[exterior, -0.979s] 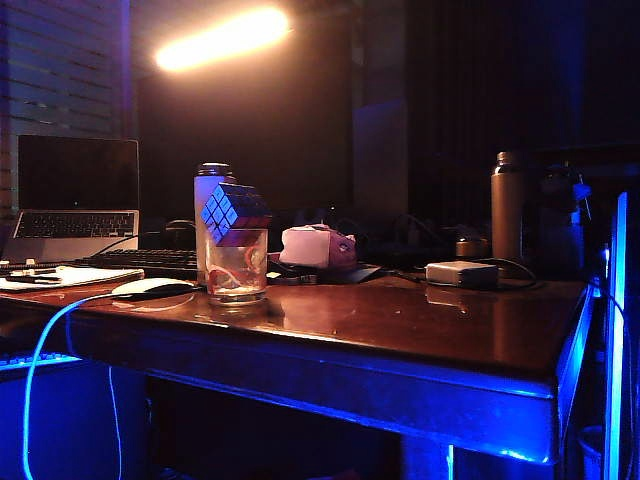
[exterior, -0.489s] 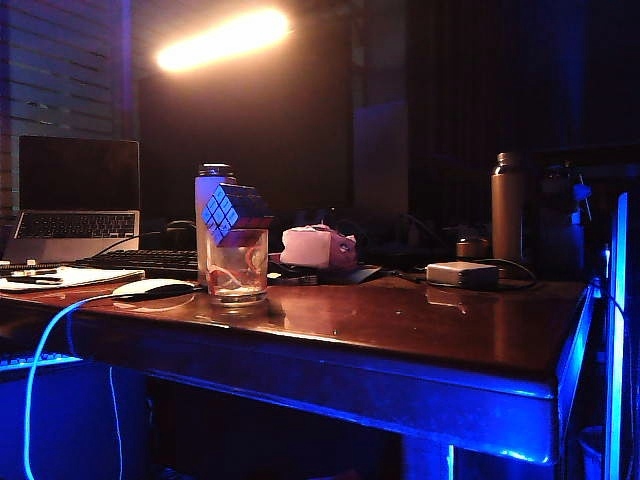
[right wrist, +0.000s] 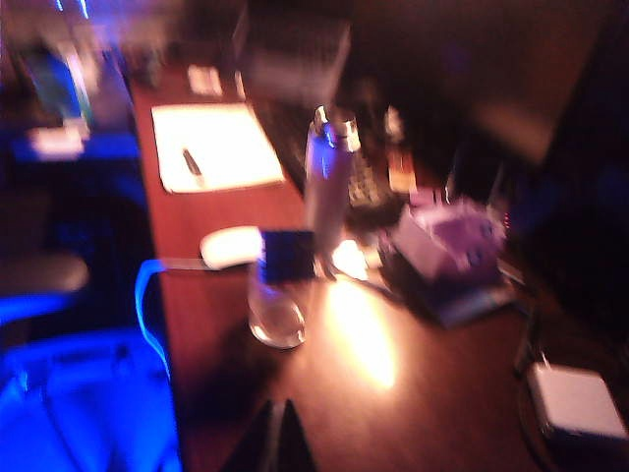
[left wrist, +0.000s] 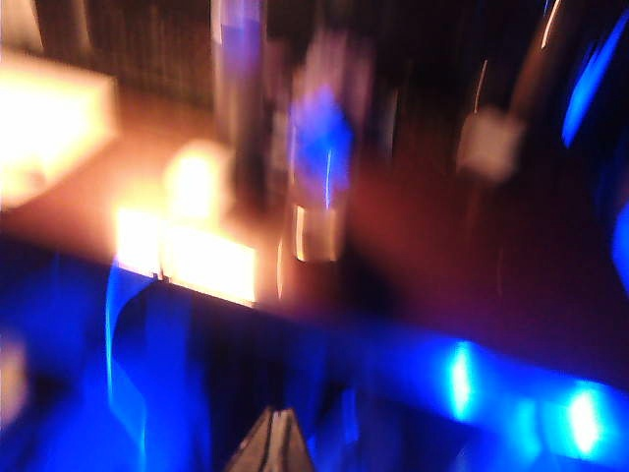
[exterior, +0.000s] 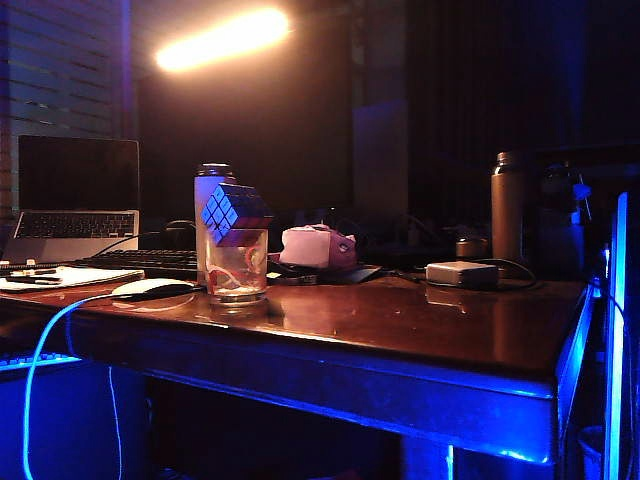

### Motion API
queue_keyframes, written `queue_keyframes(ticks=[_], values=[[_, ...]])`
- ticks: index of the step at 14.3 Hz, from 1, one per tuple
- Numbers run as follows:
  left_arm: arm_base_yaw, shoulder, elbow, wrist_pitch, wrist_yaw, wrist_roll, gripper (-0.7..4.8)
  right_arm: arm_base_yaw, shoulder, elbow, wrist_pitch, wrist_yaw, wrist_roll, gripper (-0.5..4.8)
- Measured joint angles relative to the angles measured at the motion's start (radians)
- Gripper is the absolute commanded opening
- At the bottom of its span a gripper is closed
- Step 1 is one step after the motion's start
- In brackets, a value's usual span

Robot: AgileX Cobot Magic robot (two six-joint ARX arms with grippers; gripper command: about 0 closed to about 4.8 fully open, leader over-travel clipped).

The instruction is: Stack the Rubik's Cube on top of the glass cup.

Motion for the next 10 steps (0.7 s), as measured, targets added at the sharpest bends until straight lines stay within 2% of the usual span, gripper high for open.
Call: queue_keyframes(ticks=[2, 4, 7, 10], values=[[0.0, -0.001, -0.065, 0.141, -0.001, -0.001, -0.04, 0.0, -0.143, -0.203, 0.112, 0.047, 0.0, -0.01], [0.0, 0.0, -0.136, 0.219, 0.0, -0.001, -0.04, 0.0, -0.258, -0.34, 0.102, 0.109, 0.0, -0.01], [0.0, 0.0, -0.284, 0.346, 0.0, -0.001, -0.04, -0.001, -0.334, -0.453, 0.095, 0.08, 0.013, -0.01], [0.0, 0.0, -0.436, 0.453, -0.002, -0.02, -0.04, 0.0, -0.357, -0.618, 0.235, 0.07, 0.064, -0.01]])
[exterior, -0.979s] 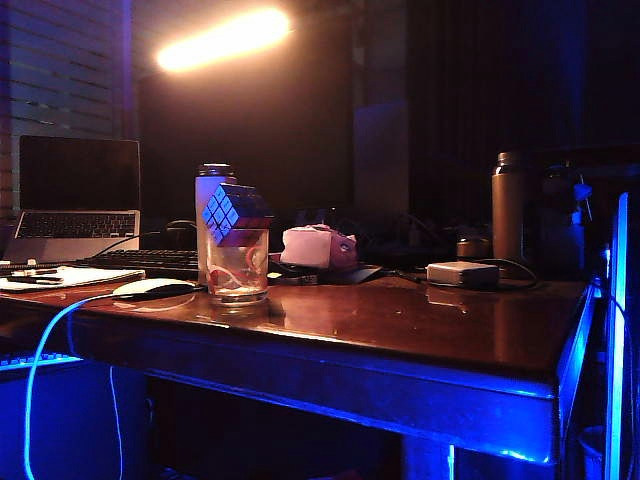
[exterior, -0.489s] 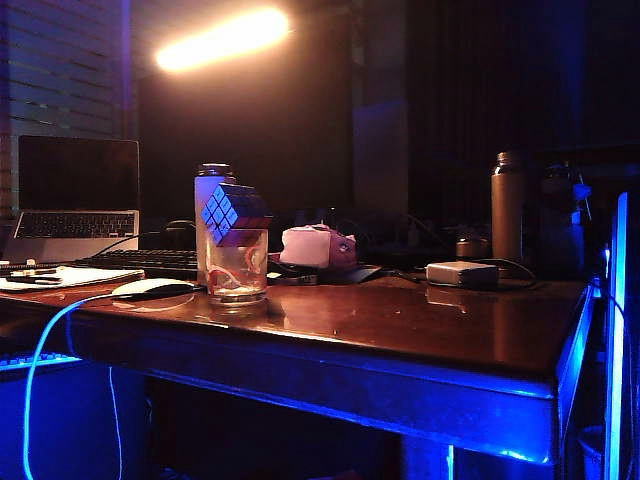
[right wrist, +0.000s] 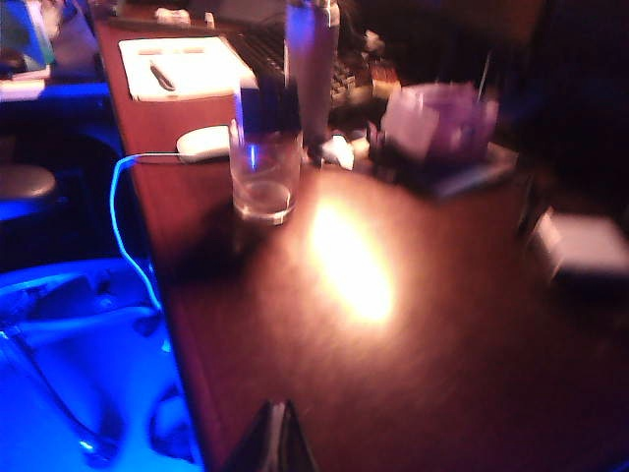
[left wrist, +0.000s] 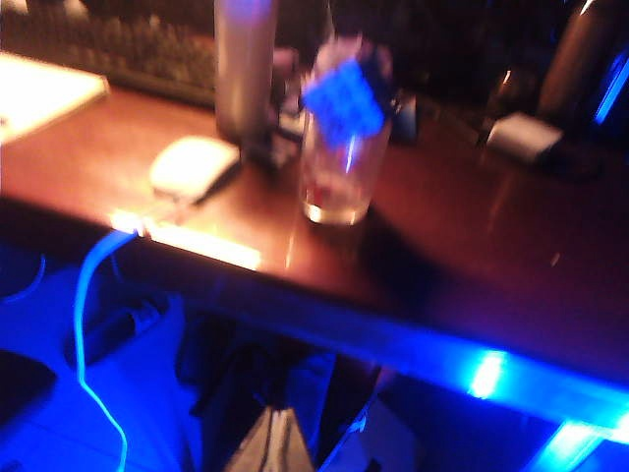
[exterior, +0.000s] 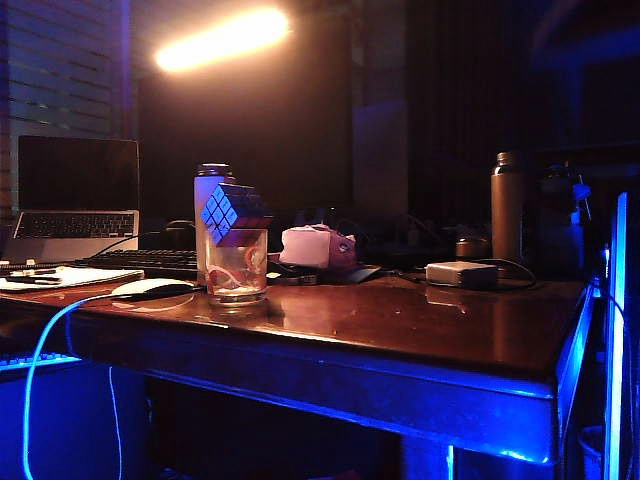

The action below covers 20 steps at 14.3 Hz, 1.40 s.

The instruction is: Stack the Rubik's Cube on top of the glass cup.

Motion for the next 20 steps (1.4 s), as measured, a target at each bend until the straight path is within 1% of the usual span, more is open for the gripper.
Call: queue_keyframes(ticks=[2, 4, 5, 6, 8, 9, 15, 20], values=[[0.0, 0.001, -0.08, 0.072, 0.001, -0.002, -0.04, 0.0, -0.029, -0.126, 0.113, 0.018, 0.033, -0.01], [0.0, 0.0, -0.11, 0.136, 0.0, -0.002, -0.04, -0.001, -0.046, -0.224, 0.154, 0.029, 0.037, -0.01], [0.0, -0.001, -0.131, 0.146, 0.0, -0.001, -0.04, -0.001, -0.062, -0.269, 0.153, 0.031, 0.051, -0.01], [0.0, 0.001, -0.139, 0.123, -0.001, 0.008, -0.04, -0.001, -0.102, -0.307, 0.154, 0.048, 0.063, -0.01], [0.0, 0.0, -0.139, 0.124, -0.001, 0.042, -0.04, -0.001, -0.146, -0.353, 0.162, 0.062, 0.067, -0.01], [0.0, 0.0, -0.139, 0.118, -0.001, 0.045, -0.03, -0.001, -0.16, -0.38, 0.16, 0.061, 0.067, -0.01], [0.0, 0.0, -0.138, 0.099, -0.005, 0.047, -0.03, 0.0, -0.183, -0.391, 0.022, 0.06, 0.067, -0.01], [0.0, 0.0, -0.138, 0.099, -0.005, 0.047, -0.03, -0.001, -0.184, -0.391, 0.011, 0.061, 0.067, -0.01]])
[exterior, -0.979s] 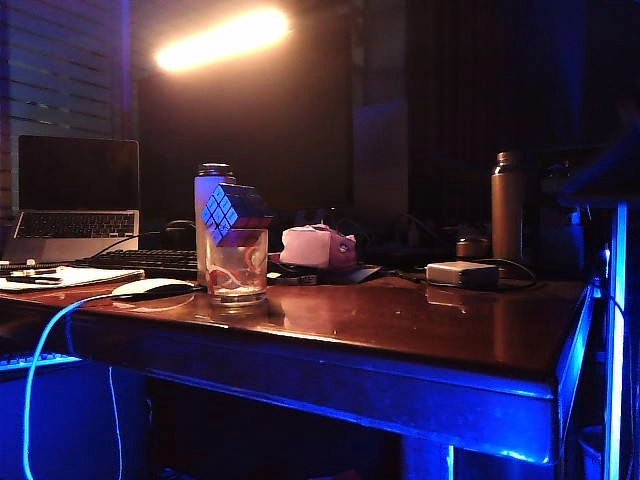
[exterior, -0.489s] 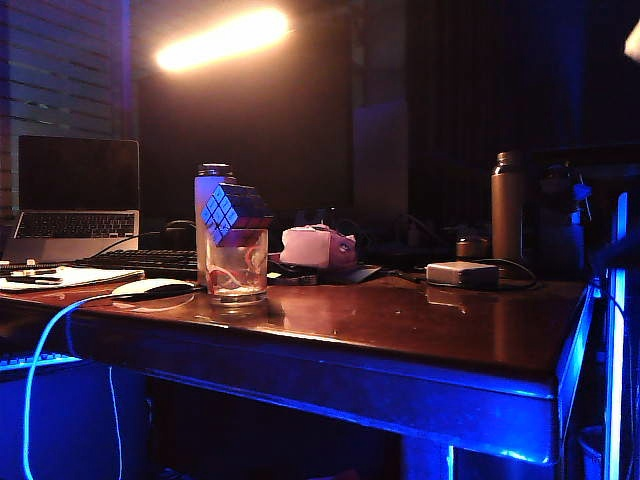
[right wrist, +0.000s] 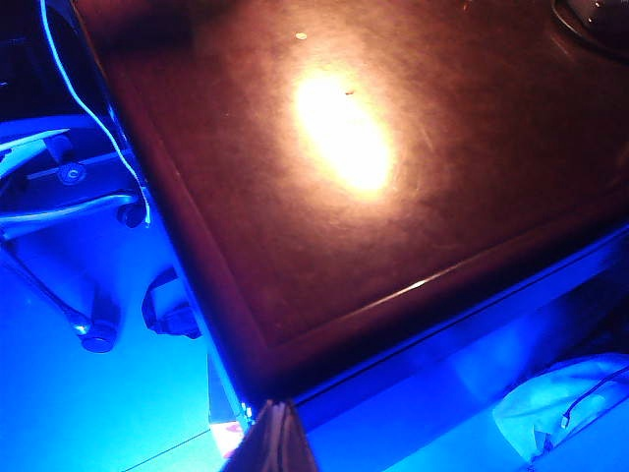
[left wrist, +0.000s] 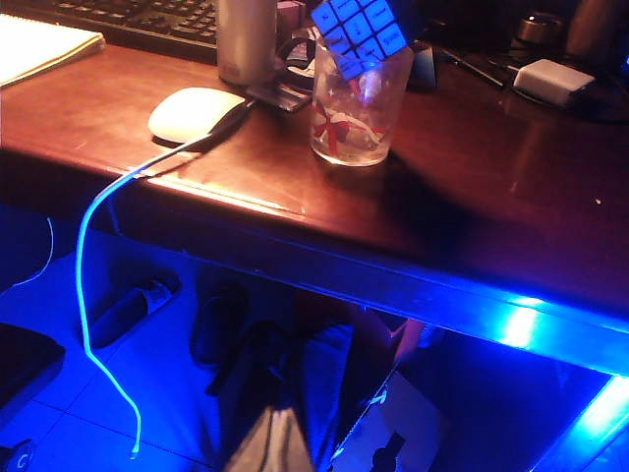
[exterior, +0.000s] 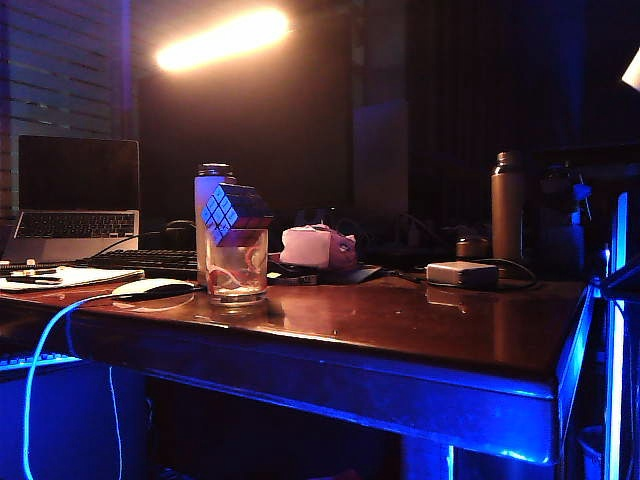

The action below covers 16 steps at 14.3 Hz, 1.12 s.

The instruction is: Stack the Rubik's Cube on top of the glass cup.

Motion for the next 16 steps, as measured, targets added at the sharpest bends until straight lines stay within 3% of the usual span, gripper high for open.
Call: queue_keyframes(ticks=[6, 8, 10, 16], values=[[0.0, 0.0, 0.0, 0.0, 0.0, 0.0, -0.03, 0.001, -0.008, -0.002, 0.0, 0.0, 0.0, -0.01], [0.0, 0.0, 0.0, 0.0, 0.0, 0.0, -0.03, -0.004, -0.107, -0.006, -0.025, -0.001, 0.0, -0.01], [0.0, 0.0, 0.0, 0.0, 0.0, 0.0, -0.03, -0.058, -0.134, -0.006, -0.037, -0.003, 0.0, -0.01], [0.0, 0.0, 0.0, -0.001, 0.0, 0.0, -0.03, -0.35, -0.336, -0.006, -0.077, -0.002, 0.0, -0.01]])
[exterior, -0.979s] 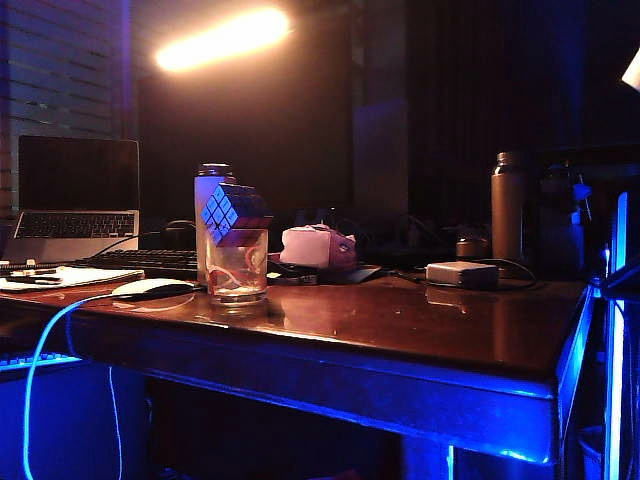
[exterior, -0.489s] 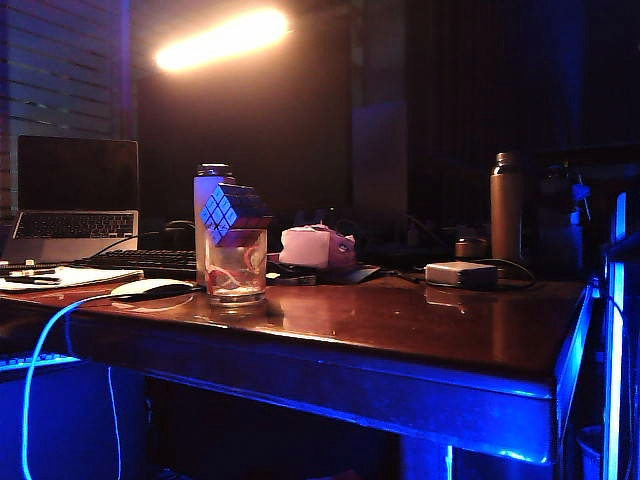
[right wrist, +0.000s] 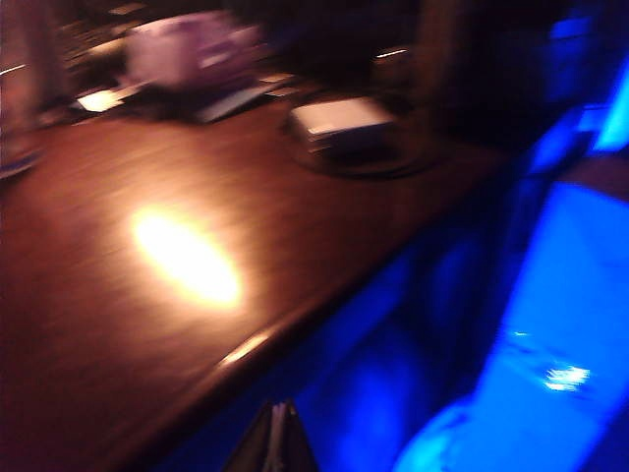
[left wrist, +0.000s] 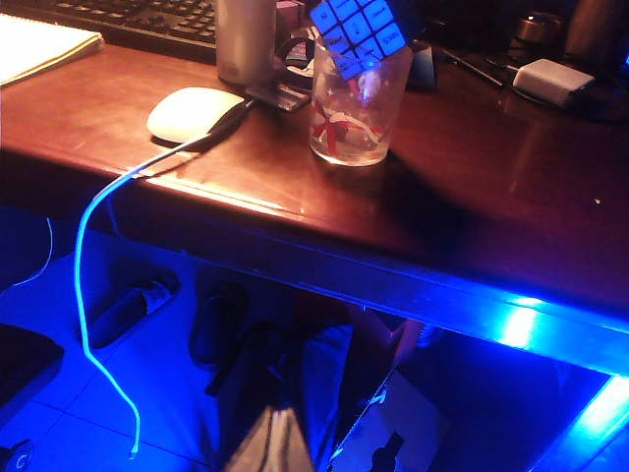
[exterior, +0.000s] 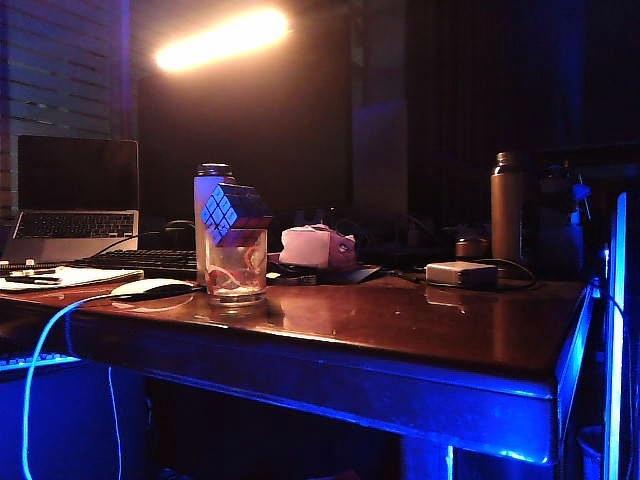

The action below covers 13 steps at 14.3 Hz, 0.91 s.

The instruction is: Stack the Rubik's Cube on top of the glass cup.

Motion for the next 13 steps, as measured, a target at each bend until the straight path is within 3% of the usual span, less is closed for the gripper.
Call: queue_keyframes(ticks=[2, 13], values=[[0.0, 0.0, 0.0, 0.0, 0.0, 0.0, -0.03, -0.05, 0.002, 0.0, -0.002, 0.005, 0.0, -0.01], [0.0, 0.0, 0.0, 0.0, 0.0, 0.0, -0.03, -0.053, 0.002, 0.0, -0.002, 0.006, 0.0, -0.01]])
